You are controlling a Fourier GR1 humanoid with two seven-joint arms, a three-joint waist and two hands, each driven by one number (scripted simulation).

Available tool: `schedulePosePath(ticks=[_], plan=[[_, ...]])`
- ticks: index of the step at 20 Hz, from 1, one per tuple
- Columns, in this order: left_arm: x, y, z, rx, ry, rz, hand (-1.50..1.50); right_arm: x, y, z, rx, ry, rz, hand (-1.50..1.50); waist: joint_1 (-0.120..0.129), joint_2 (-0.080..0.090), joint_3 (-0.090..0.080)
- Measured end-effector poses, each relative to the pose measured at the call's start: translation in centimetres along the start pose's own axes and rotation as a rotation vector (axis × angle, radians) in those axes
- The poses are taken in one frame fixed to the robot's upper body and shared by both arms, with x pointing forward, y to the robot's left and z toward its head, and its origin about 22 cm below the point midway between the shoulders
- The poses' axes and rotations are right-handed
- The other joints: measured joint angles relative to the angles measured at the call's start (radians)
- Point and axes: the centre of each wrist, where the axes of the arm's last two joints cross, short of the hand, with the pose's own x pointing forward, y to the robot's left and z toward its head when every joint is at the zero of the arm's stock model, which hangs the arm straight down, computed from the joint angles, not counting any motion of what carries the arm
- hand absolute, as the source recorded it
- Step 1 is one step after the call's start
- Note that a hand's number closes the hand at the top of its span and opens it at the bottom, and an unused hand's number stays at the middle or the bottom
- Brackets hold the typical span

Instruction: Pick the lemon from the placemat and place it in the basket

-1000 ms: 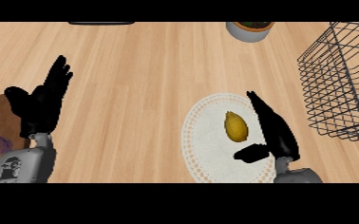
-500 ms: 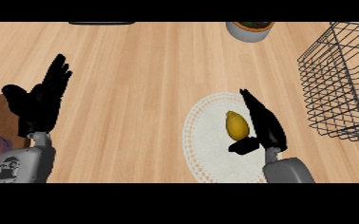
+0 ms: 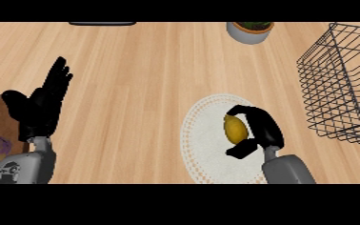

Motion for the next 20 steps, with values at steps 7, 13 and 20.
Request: schedulePosePath(ticks=[7,13,20], plan=[[-0.6,-0.1,-0.5,0.000,-0.004,-0.005,0.00,-0.4,0.6,-0.2,0.011,-0.037,-0.009,1.50,-0.006,-0.006,-0.009],[-0.5,0.2,-0.5,0.003,-0.005,-0.001,0.00,-1.5,1.4,0.5,0.003,-0.085,-0.058,1.50,-0.005,-0.013,-0.012],[-0.4,0.8,-0.4,0.022,0.006,-0.004,0.00,-5.4,5.6,6.9,0.075,-0.331,-0.068,1.50,-0.019,-0.021,-0.010]])
